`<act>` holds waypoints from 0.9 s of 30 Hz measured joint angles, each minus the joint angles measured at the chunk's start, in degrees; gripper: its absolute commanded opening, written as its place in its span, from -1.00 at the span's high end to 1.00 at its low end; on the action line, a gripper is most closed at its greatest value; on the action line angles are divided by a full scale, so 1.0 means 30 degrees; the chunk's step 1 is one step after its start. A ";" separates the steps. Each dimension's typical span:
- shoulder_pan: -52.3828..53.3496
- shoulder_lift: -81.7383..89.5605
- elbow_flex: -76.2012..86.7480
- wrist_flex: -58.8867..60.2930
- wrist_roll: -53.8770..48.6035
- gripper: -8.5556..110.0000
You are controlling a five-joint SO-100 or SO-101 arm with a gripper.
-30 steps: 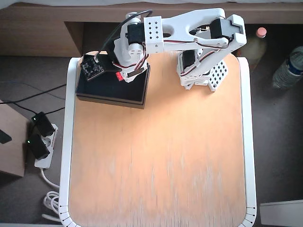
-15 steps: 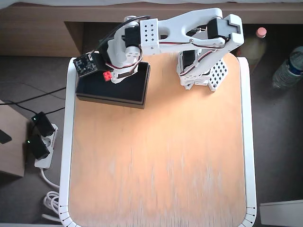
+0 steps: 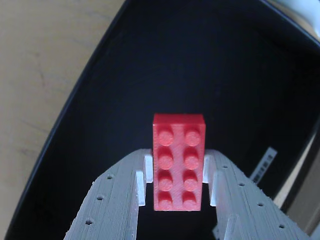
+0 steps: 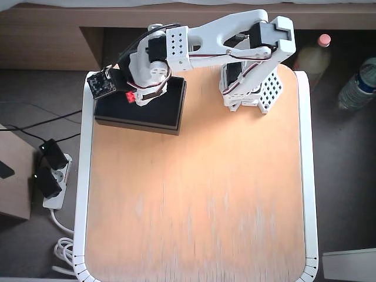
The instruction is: Grasp a lego block and put it in the bin.
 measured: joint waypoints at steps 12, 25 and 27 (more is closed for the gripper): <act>0.0000 -0.0264 0.0000 0.0000 0.0000 0.68; 0.0000 -0.0264 0.0000 -0.0029 0.0000 0.58; -0.0205 -0.0264 0.0000 -0.0029 -0.0234 0.58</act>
